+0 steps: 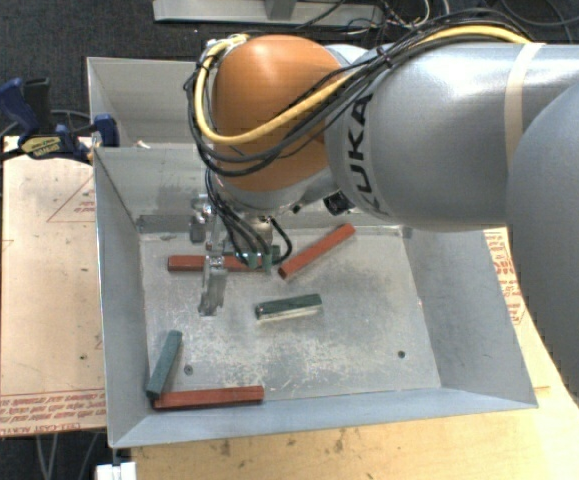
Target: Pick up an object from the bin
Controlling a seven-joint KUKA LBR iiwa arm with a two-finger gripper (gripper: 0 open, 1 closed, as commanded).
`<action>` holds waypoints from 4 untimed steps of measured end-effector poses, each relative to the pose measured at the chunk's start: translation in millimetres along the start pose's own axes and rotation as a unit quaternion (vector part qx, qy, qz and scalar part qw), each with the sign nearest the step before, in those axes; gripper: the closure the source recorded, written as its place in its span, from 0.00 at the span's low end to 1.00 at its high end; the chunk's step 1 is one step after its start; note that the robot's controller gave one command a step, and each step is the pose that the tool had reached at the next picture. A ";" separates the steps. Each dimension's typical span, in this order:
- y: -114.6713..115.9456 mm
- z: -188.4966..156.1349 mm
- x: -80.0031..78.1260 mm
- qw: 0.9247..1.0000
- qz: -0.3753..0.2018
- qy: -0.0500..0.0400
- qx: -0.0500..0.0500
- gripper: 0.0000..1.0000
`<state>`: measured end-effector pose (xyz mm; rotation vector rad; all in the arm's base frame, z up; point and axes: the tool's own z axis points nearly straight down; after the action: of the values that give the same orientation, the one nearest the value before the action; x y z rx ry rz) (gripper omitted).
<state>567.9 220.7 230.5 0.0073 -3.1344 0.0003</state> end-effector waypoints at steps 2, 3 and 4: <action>-92.8 163.5 -52.8 0.992 0.124 -0.003 0.000 0.00; -91.8 155.6 -57.0 0.992 0.124 -0.008 -0.002 1.00; -147.7 74.8 26.8 0.995 0.103 -0.005 0.000 1.00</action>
Offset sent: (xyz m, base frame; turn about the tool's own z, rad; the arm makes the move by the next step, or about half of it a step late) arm 0.0824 -0.0703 -0.0594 0.2977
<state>541.3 72.9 155.9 -0.3180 -3.1283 0.0014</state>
